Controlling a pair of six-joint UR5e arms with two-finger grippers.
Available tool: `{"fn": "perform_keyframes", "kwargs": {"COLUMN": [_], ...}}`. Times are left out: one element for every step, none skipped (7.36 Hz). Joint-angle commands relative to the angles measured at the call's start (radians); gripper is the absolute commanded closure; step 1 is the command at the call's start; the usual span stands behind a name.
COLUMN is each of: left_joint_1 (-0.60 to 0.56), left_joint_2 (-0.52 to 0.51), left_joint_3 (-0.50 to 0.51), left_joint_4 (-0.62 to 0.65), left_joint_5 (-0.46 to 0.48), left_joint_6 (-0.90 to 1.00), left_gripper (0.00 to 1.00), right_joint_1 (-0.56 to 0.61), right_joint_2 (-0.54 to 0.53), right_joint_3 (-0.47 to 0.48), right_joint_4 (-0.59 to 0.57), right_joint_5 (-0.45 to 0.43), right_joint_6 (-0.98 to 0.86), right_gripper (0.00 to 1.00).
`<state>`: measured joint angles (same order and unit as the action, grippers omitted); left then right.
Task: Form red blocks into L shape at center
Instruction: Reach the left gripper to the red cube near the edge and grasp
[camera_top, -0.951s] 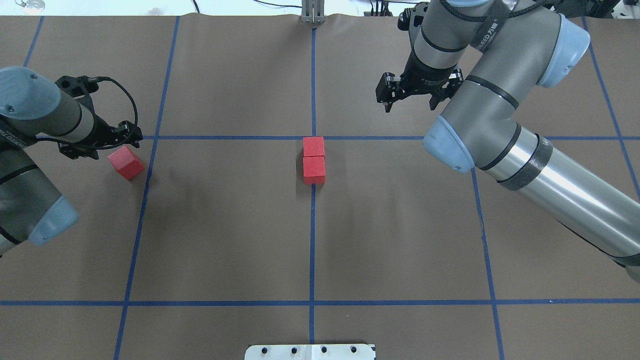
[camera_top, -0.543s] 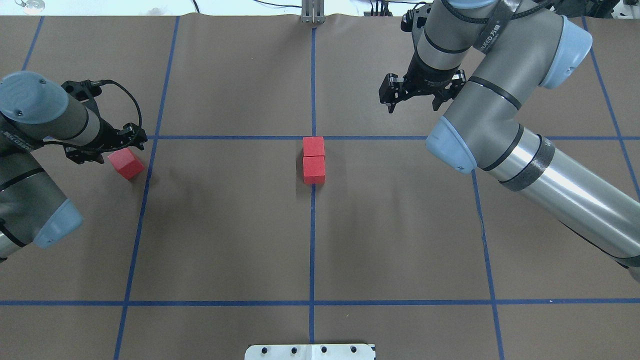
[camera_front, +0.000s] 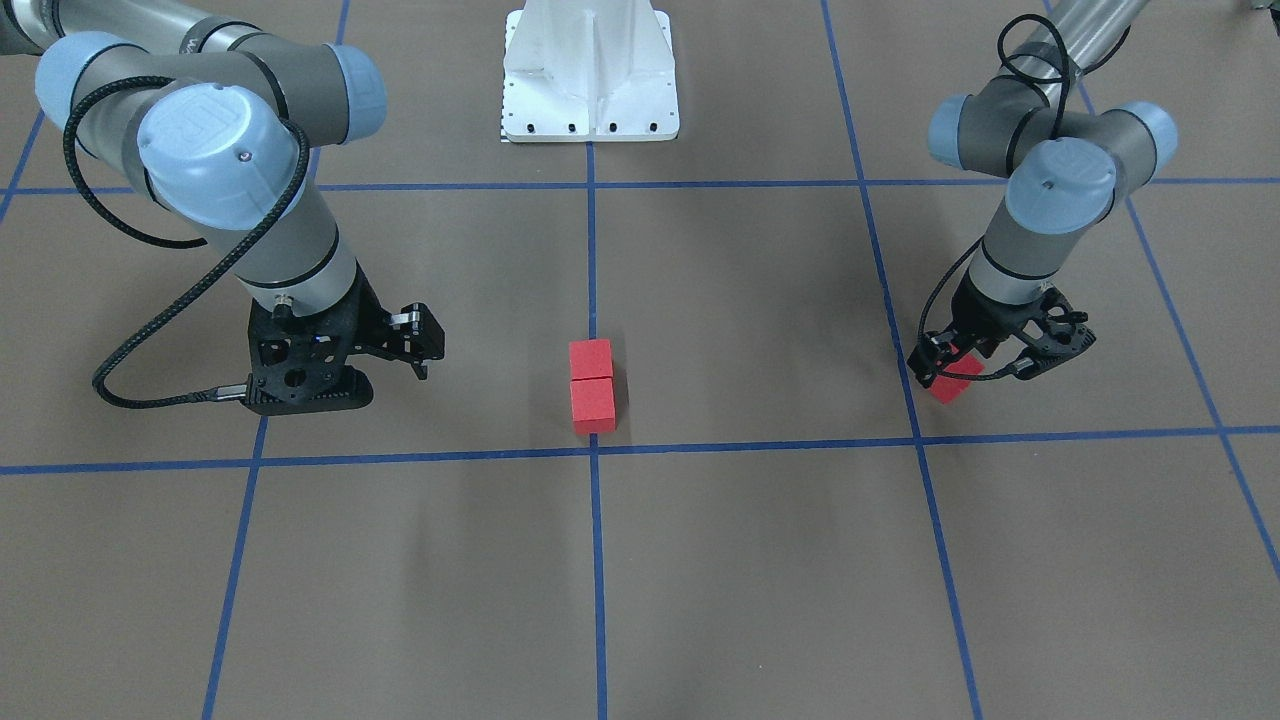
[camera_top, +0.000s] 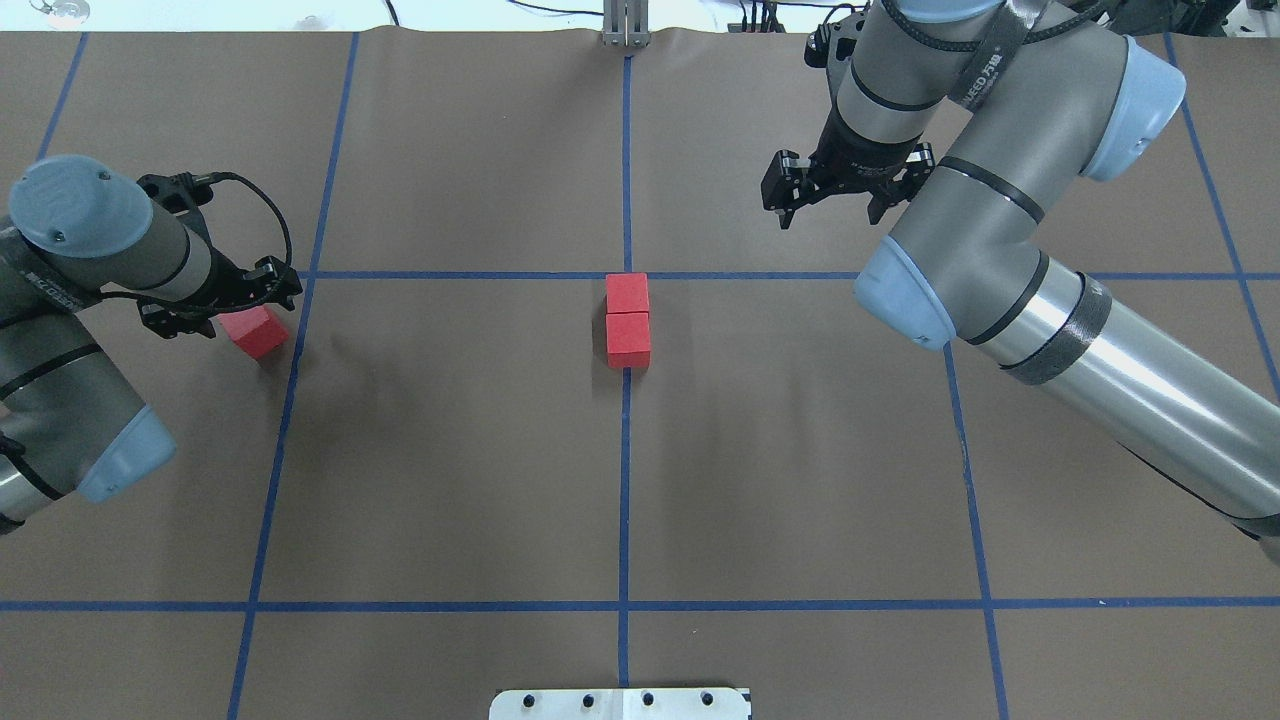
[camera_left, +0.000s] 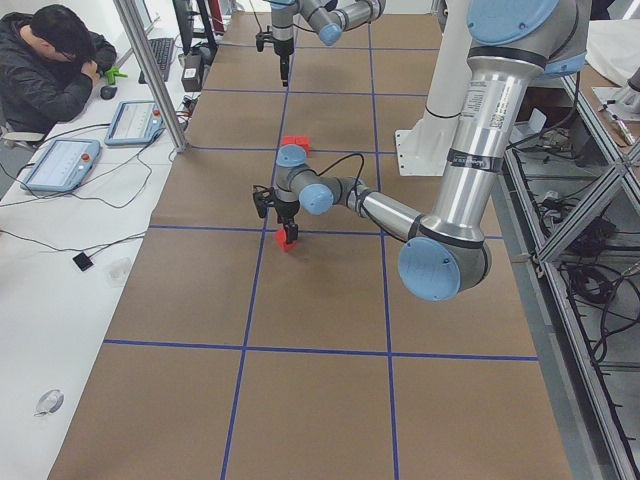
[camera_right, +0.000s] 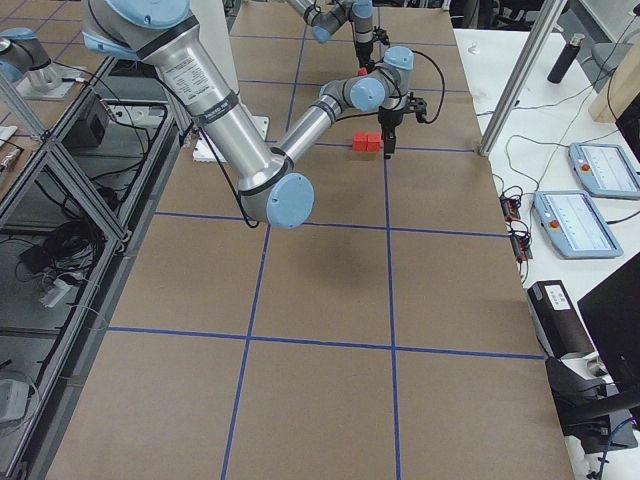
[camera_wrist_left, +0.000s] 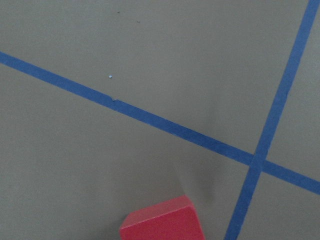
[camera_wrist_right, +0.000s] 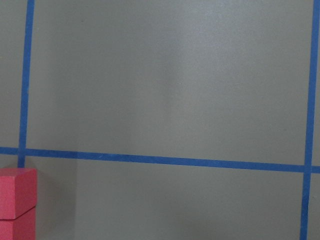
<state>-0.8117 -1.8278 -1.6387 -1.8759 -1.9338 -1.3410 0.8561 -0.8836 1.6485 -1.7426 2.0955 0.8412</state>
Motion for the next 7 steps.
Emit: {"fn": "perform_keyframes", "kwargs": {"left_joint_1": [0.002,0.002,-0.001,-0.003,-0.004,-0.004,-0.004], "left_joint_2": [-0.016,-0.013,-0.01,-0.001,-0.001,0.002,0.004], "left_joint_3": [0.033,0.033,0.03,0.028,0.022,0.02,0.022], "left_joint_4": [-0.003,-0.003,-0.003,-0.003,-0.003,-0.003,-0.003], "left_joint_5": [-0.001,-0.001,-0.001,0.001,0.001,0.001,0.001], "left_joint_6": [-0.001,-0.001,-0.001,-0.001,-0.003,-0.003,-0.003], "left_gripper": [0.06,0.12,0.14,0.16,0.23,0.27,0.27], "right_joint_1": [0.0,0.0,-0.002,-0.003,-0.005,-0.008,-0.011], "right_joint_2": [-0.001,-0.001,-0.001,-0.001,-0.001,-0.001,-0.001], "right_joint_3": [0.001,0.002,0.001,0.001,0.001,0.001,0.001], "right_joint_4": [0.0,0.0,0.0,0.0,0.0,0.0,0.0], "right_joint_5": [0.001,0.0,0.0,-0.003,-0.005,-0.006,-0.006], "right_joint_6": [-0.001,0.001,0.002,0.002,0.004,0.007,0.01], "right_gripper": [0.01,0.01,0.01,0.01,0.01,0.01,0.01]}}
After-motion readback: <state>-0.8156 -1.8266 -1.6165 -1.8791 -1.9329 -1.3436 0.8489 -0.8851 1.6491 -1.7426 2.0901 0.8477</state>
